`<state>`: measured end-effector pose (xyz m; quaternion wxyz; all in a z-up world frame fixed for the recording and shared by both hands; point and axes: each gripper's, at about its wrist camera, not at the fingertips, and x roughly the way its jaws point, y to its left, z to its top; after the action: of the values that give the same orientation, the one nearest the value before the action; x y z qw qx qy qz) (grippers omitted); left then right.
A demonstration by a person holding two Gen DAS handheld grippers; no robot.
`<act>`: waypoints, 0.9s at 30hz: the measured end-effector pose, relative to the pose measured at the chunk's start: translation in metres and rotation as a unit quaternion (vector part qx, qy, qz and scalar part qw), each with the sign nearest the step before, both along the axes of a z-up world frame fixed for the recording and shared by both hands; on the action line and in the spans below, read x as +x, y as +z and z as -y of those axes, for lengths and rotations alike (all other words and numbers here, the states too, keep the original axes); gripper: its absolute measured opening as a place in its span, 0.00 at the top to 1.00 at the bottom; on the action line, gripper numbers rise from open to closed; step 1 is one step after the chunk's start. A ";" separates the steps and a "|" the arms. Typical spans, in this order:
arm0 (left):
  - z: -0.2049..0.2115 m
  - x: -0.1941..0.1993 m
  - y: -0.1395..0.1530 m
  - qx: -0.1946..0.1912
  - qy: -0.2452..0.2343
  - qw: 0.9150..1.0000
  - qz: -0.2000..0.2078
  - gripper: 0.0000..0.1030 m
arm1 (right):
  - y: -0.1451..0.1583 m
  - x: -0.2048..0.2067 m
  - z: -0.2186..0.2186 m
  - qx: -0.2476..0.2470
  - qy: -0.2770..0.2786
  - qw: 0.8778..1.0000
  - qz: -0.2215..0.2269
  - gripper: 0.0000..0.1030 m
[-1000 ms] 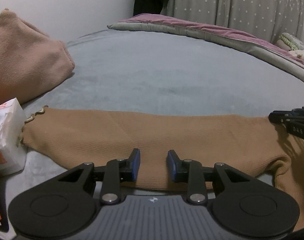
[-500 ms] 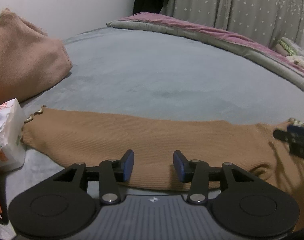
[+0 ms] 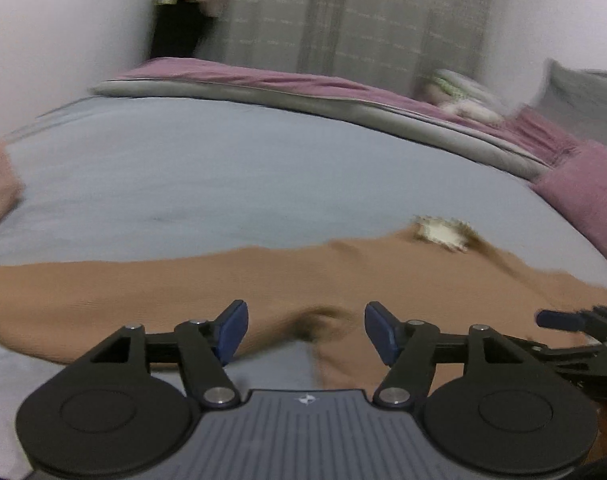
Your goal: Fold clothes
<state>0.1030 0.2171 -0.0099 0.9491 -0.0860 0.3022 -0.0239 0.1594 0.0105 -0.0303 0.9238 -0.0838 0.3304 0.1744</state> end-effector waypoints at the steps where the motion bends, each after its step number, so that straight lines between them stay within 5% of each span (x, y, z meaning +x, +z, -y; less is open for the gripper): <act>1: 0.007 -0.003 0.000 0.001 -0.019 1.000 0.002 0.37 | 0.000 -0.008 0.009 -0.001 -0.006 1.000 -0.001 0.27; 12: 0.082 -0.037 -0.038 0.026 -0.189 0.982 -0.008 0.36 | -0.007 -0.081 0.073 0.003 -0.043 0.998 -0.043 0.23; 15: 0.091 -0.049 -0.045 0.048 -0.193 0.980 0.000 0.36 | -0.009 -0.102 0.086 0.010 -0.050 0.997 -0.053 0.23; 22: 0.085 -0.076 -0.045 0.030 -0.167 0.985 -0.014 0.34 | -0.006 -0.152 0.118 0.011 -0.064 0.996 -0.064 0.21; 27: 0.091 -0.112 -0.045 0.064 -0.179 0.982 -0.021 0.31 | -0.006 -0.182 0.138 0.002 -0.068 0.995 -0.072 0.21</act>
<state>-0.0089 0.1259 -0.0545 0.9265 0.0298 0.3334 -0.1717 -0.0228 -0.1274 -0.0367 0.9076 -0.0468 0.4006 0.1169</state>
